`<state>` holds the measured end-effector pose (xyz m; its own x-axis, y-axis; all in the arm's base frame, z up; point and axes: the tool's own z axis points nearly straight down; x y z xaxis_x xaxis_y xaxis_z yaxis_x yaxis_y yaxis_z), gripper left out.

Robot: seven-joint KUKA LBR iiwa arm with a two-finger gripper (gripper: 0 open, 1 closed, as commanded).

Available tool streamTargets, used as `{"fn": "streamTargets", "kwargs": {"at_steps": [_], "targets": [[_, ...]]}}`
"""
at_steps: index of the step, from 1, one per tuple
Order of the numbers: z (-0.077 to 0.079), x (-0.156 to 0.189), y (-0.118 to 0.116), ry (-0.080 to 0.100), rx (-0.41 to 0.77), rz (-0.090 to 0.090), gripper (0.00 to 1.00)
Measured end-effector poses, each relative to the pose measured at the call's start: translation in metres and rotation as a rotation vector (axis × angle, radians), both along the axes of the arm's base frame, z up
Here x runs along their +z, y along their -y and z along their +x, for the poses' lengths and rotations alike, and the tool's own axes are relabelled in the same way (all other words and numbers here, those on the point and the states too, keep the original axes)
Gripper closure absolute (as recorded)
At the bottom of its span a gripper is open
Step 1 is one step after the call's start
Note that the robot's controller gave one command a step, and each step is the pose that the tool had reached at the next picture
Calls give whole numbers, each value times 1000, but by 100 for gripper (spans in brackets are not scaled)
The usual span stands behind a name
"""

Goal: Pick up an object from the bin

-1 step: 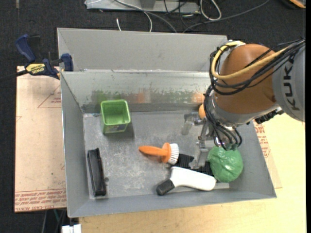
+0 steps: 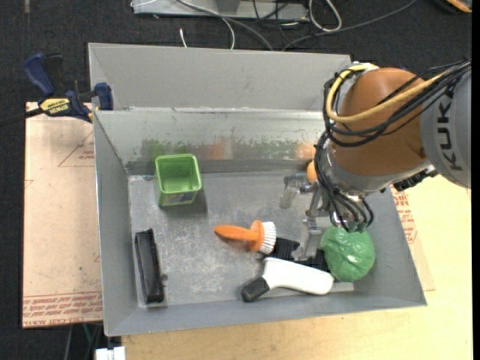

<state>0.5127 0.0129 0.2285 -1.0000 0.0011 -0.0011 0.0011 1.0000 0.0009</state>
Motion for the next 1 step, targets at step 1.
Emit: {"fn": "streamTargets", "kwargs": {"at_steps": [1], "targets": [[23,-41,-33,9,100,-1,0]]}}
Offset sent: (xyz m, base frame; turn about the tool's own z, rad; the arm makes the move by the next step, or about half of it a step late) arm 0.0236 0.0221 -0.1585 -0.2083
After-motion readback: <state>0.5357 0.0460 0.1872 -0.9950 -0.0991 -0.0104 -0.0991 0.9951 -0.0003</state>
